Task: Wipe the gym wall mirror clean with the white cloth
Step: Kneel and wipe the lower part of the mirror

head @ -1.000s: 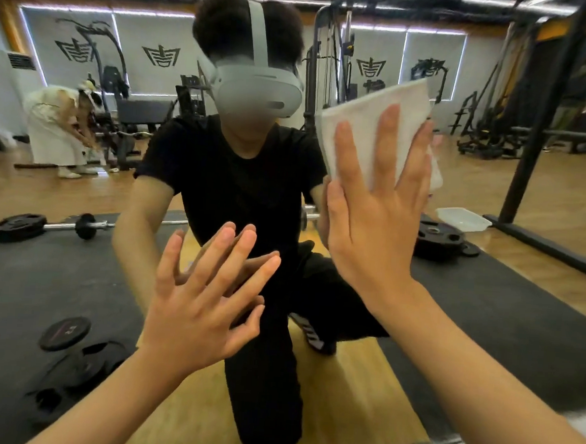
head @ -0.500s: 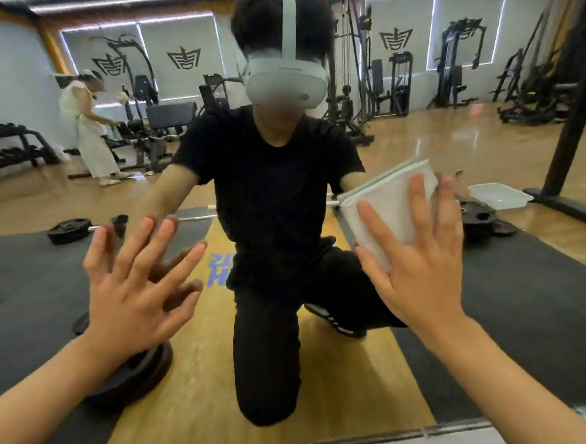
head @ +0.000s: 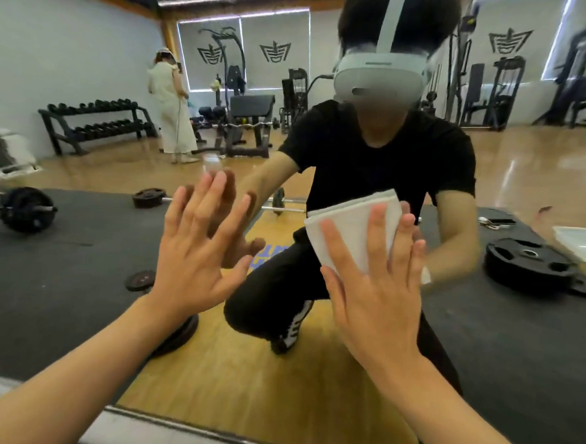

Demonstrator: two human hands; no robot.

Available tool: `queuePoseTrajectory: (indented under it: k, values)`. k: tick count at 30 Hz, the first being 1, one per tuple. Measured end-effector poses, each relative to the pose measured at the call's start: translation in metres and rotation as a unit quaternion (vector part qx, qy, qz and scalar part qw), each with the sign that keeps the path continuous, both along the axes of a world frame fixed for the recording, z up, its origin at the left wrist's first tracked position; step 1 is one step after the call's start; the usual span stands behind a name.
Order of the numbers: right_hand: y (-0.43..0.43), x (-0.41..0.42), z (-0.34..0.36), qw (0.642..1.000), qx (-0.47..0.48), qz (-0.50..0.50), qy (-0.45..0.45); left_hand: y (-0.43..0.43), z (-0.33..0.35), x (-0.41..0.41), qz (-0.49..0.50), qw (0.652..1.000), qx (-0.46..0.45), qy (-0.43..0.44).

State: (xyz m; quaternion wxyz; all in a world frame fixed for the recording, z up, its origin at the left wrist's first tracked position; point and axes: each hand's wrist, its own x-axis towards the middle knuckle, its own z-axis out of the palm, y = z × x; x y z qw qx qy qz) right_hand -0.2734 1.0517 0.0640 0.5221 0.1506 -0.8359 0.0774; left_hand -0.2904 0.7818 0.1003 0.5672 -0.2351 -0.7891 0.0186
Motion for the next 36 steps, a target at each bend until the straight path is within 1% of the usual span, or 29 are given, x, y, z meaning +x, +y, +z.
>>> queuePoseTrajectory:
  k: [3, 5, 8, 12, 15, 17, 20, 23, 25, 30, 32, 34, 36]
  values:
    - [-0.026, -0.006, 0.059, 1.000, 0.000, 0.006, 0.029, 0.012, -0.003, -0.011, 0.024, 1.000, 0.008, 0.001]
    - [-0.051, -0.010, 0.085, 0.999, 0.025, 0.017, 0.036, 0.012, -0.007, -0.016, 0.031, 0.999, 0.004, 0.018]
    - [-0.071, -0.018, 0.091, 0.993, 0.093, 0.012, 0.071, 0.011, -0.011, -0.023, 0.031, 0.998, 0.009, 0.049]
    - [-0.034, -0.022, 0.088, 0.987, 0.113, 0.000, 0.111, 0.013, -0.013, -0.025, 0.040, 0.997, 0.022, 0.062]
    - [0.028, -0.017, 0.083, 0.990, 0.093, -0.026, 0.108, 0.012, -0.013, -0.026, 0.035, 0.997, 0.024, 0.066]
    - [0.077, -0.010, 0.078, 0.990, 0.078, -0.071, 0.098, 0.012, -0.013, -0.027, 0.028, 0.997, 0.023, 0.070]
    - [0.126, 0.002, 0.065, 0.990, -0.010, -0.129, 0.061, 0.012, -0.014, -0.029, 0.022, 0.996, 0.022, 0.078]
    - [0.111, 0.005, 0.060, 0.983, -0.108, -0.137, 0.056, 0.014, -0.014, -0.030, 0.020, 0.996, 0.017, 0.087]
    - [0.073, 0.000, 0.066, 0.982, -0.133, -0.122, 0.055, 0.013, -0.014, -0.030, 0.016, 0.996, 0.018, 0.090]
    - [-0.054, -0.009, 0.088, 0.995, -0.027, -0.045, 0.079, 0.008, -0.012, -0.028, 0.003, 0.996, 0.011, 0.093]
    - [-0.088, -0.010, 0.087, 0.997, 0.019, -0.021, 0.076, 0.006, -0.013, -0.028, -0.003, 0.995, 0.014, 0.096]
    - [-0.086, -0.011, 0.082, 0.995, 0.075, -0.004, 0.071, 0.006, -0.015, -0.027, -0.006, 0.995, 0.019, 0.096]
    - [-0.049, -0.011, 0.081, 0.988, 0.128, -0.004, 0.083, 0.006, -0.014, -0.027, -0.010, 0.995, 0.016, 0.098]
